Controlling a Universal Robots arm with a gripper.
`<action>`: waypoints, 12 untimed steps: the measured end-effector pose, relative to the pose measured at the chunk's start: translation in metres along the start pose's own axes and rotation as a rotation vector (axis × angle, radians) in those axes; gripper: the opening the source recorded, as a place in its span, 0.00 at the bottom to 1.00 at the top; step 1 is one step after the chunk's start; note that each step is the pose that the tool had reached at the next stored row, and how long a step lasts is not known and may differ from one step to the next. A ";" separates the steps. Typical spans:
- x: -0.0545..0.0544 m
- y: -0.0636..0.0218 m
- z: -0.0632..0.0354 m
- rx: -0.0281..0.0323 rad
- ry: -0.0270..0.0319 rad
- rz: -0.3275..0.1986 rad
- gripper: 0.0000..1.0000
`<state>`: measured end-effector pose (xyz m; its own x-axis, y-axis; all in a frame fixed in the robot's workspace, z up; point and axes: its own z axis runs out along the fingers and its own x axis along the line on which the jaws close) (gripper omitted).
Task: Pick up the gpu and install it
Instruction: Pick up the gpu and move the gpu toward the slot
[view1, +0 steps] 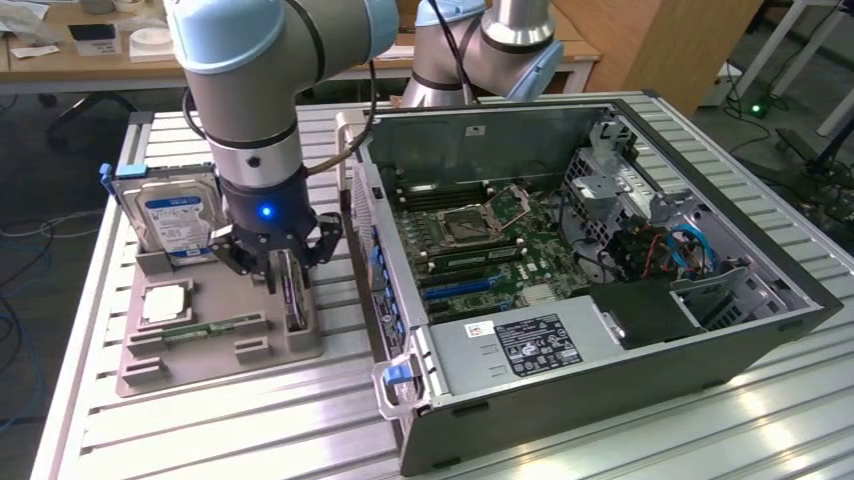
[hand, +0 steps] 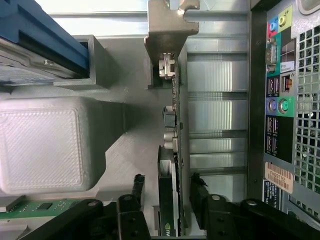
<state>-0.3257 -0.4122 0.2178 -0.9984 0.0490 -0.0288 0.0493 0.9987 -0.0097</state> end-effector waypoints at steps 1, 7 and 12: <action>0.000 0.0001 0.0001 0.0000 -0.0002 0.000 0.47; -0.002 0.0001 0.0002 0.0033 0.0000 0.013 0.39; -0.003 0.0001 0.0002 0.0041 0.0001 0.015 0.32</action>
<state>-0.3231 -0.4122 0.2176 -0.9976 0.0636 -0.0289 0.0640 0.9979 -0.0134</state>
